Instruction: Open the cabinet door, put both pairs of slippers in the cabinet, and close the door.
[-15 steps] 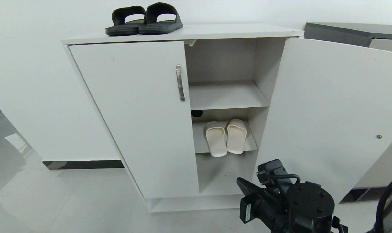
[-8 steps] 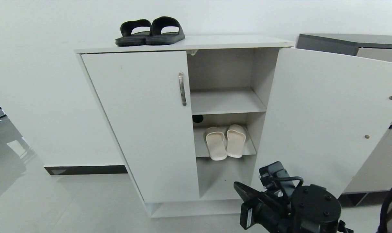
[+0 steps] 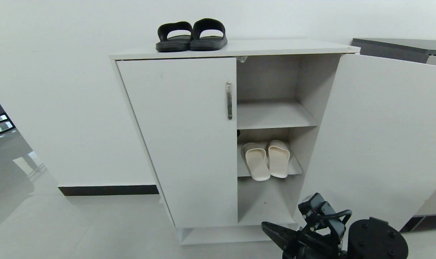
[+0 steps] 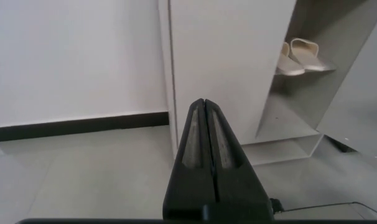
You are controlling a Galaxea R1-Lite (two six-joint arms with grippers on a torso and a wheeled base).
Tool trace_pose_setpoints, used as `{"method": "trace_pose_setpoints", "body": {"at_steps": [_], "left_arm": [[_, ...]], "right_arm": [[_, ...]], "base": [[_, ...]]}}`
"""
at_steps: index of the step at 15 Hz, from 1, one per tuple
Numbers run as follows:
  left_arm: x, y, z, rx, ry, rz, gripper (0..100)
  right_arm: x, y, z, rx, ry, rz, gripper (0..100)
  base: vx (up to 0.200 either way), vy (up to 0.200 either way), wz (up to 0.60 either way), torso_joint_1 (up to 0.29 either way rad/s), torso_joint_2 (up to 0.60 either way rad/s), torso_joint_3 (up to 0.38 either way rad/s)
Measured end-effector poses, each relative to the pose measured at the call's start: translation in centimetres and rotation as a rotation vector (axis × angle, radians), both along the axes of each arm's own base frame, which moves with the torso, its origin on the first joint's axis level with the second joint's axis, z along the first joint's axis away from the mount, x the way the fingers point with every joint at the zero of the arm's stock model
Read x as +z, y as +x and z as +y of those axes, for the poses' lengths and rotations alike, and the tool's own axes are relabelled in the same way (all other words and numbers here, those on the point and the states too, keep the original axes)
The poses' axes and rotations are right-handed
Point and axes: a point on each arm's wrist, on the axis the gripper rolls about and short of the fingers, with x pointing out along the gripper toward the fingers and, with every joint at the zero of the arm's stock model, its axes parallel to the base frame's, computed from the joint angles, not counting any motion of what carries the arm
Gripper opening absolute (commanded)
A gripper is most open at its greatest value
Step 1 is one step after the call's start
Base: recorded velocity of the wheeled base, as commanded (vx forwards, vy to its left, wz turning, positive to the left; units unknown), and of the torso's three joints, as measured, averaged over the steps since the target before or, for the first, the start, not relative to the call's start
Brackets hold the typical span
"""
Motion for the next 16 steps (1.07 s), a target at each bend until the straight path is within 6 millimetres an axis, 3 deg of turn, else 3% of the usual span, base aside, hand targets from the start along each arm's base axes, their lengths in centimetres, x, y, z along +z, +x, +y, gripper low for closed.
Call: {"method": "trace_pose_setpoints", "body": {"at_steps": [12, 16], "left_arm": [[0.0, 0.0, 0.0, 0.001, -0.003, 0.000, 0], [0.0, 0.0, 0.0, 0.002, -0.003, 0.001, 0]], "right_arm": [[-1.7, -1.0, -1.0, 0.061, -0.084, 0.007, 0], [-1.8, -1.0, -1.0, 0.064, -0.084, 0.008, 0]], "base": [[0.000, 0.200, 0.00, 0.003, 0.00, 0.002], [0.000, 0.000, 0.00, 0.000, 0.00, 0.000]]}}
